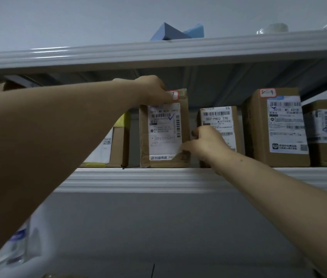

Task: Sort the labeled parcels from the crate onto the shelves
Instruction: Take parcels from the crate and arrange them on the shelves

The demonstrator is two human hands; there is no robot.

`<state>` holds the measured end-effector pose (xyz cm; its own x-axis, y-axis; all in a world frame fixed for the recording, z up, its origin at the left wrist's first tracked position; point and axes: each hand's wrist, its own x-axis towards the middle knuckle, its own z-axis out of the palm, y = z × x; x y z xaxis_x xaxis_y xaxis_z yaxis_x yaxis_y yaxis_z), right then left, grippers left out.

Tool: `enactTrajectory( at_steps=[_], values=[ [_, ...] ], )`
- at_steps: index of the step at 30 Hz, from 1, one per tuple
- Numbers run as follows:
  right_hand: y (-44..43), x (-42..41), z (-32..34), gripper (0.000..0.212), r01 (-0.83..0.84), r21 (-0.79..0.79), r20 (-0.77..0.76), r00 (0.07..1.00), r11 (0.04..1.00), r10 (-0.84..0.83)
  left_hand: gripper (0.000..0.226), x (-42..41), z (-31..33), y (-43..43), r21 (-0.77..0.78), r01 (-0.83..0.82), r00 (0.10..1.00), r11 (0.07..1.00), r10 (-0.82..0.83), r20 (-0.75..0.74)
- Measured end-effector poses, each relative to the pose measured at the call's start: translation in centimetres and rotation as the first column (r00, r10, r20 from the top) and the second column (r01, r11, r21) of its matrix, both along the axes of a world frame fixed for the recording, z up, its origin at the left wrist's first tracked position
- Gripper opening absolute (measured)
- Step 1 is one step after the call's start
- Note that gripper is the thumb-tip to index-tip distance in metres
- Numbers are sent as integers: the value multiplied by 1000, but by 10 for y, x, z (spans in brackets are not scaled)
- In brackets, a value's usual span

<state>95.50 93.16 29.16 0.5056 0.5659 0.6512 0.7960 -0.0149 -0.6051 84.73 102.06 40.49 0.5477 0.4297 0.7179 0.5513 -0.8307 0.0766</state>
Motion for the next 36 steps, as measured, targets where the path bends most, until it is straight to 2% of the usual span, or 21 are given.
enactTrajectory(
  at_steps=[3,9,13,17,22,24,25,27,30,33,36],
  values=[
    [8,-5,-1,26,23,-22,37,999,999,-22,29,-1,-1,6,-3,-4,1000,1000,4,-9],
    [18,-10,-13,39,-41,-36,27,999,998,42,30,-7,-3,17,61,-24,999,998,27,-40],
    [22,-15,-17,46,-15,-55,122,992,998,21,32,-8,-5,21,76,-89,996,993,90,-17],
    [26,-20,-20,39,4,-71,198,980,997,10,35,-11,-10,22,74,-125,992,989,125,3],
    [27,-22,-21,39,1,-76,174,985,997,12,38,-14,-14,20,95,-149,988,984,151,-15],
    [24,-20,-19,43,-19,-77,157,987,997,31,40,-14,-16,16,167,-178,984,970,178,15],
    [20,-19,-19,45,-24,-79,147,989,997,36,40,-12,-18,13,228,-177,984,957,167,65],
    [11,-13,-17,49,-5,-50,140,990,999,12,43,-6,-21,3,371,-106,984,923,45,171],
    [-3,9,-13,54,77,82,126,988,994,-87,43,12,-25,-19,506,63,973,861,-166,162],
    [-23,30,-11,61,123,171,42,990,977,-132,44,43,-30,-38,411,173,976,895,-211,49],
    [-37,48,-9,56,181,135,-1,983,974,-182,47,73,-36,-47,240,153,988,958,-147,-42]
  ],
)
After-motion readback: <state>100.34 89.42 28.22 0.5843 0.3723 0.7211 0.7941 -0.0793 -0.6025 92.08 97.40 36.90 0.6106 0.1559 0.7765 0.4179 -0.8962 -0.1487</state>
